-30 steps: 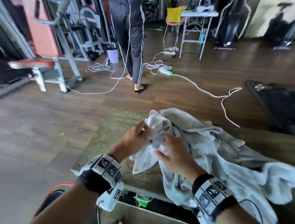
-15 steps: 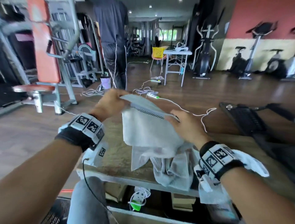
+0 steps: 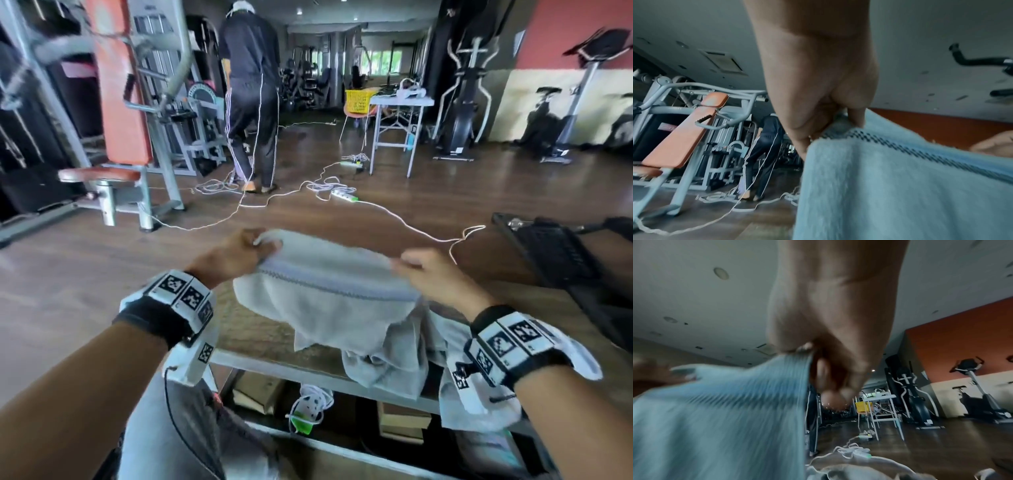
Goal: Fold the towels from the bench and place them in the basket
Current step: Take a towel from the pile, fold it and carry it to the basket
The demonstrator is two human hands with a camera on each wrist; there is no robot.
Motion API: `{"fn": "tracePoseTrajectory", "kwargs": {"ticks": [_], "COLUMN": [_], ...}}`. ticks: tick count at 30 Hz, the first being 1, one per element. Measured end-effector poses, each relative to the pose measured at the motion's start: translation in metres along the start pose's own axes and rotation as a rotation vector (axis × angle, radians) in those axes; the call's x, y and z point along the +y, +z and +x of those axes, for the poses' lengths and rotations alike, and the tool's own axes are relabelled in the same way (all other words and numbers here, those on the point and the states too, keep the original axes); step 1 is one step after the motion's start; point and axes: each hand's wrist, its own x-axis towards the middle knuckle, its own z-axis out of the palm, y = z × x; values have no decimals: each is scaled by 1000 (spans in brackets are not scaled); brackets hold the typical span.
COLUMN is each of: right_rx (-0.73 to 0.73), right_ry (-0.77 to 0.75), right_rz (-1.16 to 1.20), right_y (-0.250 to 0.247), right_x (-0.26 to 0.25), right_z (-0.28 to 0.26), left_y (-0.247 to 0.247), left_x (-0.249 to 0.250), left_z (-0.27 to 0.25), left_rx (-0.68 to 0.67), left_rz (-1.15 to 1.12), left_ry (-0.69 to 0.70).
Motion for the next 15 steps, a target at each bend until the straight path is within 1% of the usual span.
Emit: {"fn": "tracePoseTrajectory", "kwargs": {"ticks": [1,2,3,4,5,6,7,9,10,12,13,14,15], "right_rx": [-199,-357,-449,-473,-446,-383,-307,-162,-99,6,46,54,29], "right_ry": [93,167,210,228,230,215,192,162,142,75,37,14,-3], "right_rz": [-56,-121,-162,-145,-111,-93,-89,-65,-56,-42,-33,-13,18], "right_y": [6,12,19,26,32,39,46,60,69,84,93,101,110], "right_x": [11,20,29,38,43,49,55,68,74,81,82,82,80], "right_z": [2,2,2,2,2,4,6,15,22,35,42,50,55], "left_y": [8,17,26,35,44,54,63,77,84,95,101,108,113], "left_x": [-15,-30,-43,-51,-59,-64,-73,-84,-90,-102,-110,-116,-119], "left_z": [3,5,8,10,12,13,18,27,33,46,53,58,62], "left_rx": [-102,-215,-295,-357,-403,-409,-400,-353,-327,-241,-233,-250,-277], "left_rz": [95,203,272,310,339,303,272,214,228,207,223,254,293], "left_ry": [-84,-171,-238,-284,-306,-340,-338,-337,-302,-301,-300,-279,-265]}}
